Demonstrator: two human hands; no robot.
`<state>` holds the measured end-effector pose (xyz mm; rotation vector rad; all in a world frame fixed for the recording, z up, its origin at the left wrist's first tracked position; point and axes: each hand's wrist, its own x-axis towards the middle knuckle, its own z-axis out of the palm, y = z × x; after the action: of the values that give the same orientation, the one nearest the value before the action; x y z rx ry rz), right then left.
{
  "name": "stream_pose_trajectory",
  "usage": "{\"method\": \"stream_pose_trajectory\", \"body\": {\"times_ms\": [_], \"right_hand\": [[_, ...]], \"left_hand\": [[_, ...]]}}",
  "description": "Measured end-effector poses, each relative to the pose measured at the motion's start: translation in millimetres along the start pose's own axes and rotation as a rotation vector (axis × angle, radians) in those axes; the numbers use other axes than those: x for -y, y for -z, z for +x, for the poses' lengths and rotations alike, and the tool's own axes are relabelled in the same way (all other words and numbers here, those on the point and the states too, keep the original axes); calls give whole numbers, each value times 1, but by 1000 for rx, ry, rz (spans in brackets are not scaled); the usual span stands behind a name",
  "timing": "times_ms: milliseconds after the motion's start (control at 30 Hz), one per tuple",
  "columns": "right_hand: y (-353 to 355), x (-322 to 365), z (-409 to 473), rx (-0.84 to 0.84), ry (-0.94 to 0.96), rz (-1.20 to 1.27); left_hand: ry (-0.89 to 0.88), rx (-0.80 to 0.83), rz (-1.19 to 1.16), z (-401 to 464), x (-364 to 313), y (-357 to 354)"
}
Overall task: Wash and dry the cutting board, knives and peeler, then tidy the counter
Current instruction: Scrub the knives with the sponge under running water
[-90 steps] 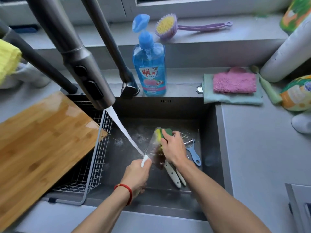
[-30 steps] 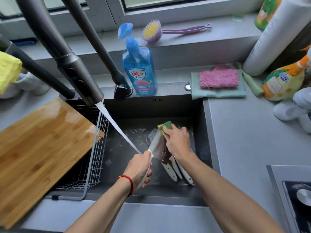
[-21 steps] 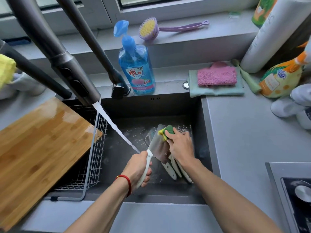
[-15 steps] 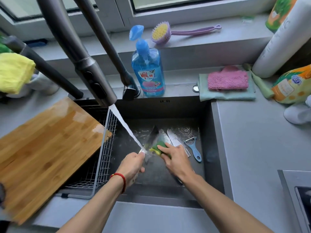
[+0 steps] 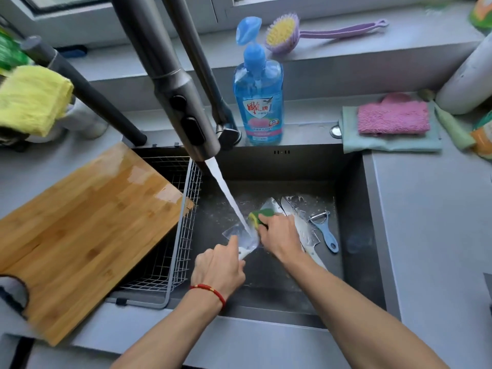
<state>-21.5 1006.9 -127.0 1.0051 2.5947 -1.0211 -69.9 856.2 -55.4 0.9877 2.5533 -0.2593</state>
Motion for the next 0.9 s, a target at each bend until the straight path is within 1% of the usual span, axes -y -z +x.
{"method": "stream_pose_trajectory", "body": {"times_ms": [67, 133, 167, 267, 300, 367, 400, 467, 500, 533, 600, 633, 667, 733, 767, 800, 833, 900], "right_hand": [[-13, 16, -30, -7, 118, 101], [-17, 12, -39, 29, 130, 142], [-13, 5, -30, 30, 65, 142], [4, -12, 2, -39, -244, 64], [4, -10, 3, -59, -257, 39], [-5, 6, -8, -41, -130, 44], [-13, 13, -18, -8, -53, 87], [-21, 11, -28, 57, 24, 164], [-18, 2, -23, 62, 11, 179], [-13, -7, -17, 53, -57, 185], [-5, -23, -5, -15, -259, 176], [-4, -25, -3, -39, -320, 162], [-6, -18, -6, -54, -295, 173], [-17, 5, -20, -26, -119, 233], [-24, 13, -29, 1, -63, 286], [-26, 14, -32, 10, -43, 330], [-25, 8, -29, -4, -58, 355], [-15, -11, -15, -50, -202, 347]], "left_hand": [[-16, 3, -5, 1, 2, 3], [-41, 8, -1, 0, 2, 4], [-58, 3, 7, 0, 2, 5], [-94, -19, 23, -2, -4, 4], [-103, -24, 18, 0, -6, 4], [-110, -25, 21, 5, -7, 6], [-109, -20, 23, 8, -6, 7], [-103, -15, 19, 9, -1, 8], [-100, -13, 23, 8, 0, 8], [-99, -19, 27, 6, 2, 9], [-108, -28, 35, 3, 2, 8], [-111, -25, 34, 4, 0, 8], [-113, -25, 37, 6, -2, 9], [-106, -20, 50, 12, -4, 12], [-101, -18, 52, 14, -4, 14], [-98, -20, 54, 16, -3, 15], [-98, -24, 54, 16, -2, 16], [-102, -44, 60, 12, 0, 16]]}}
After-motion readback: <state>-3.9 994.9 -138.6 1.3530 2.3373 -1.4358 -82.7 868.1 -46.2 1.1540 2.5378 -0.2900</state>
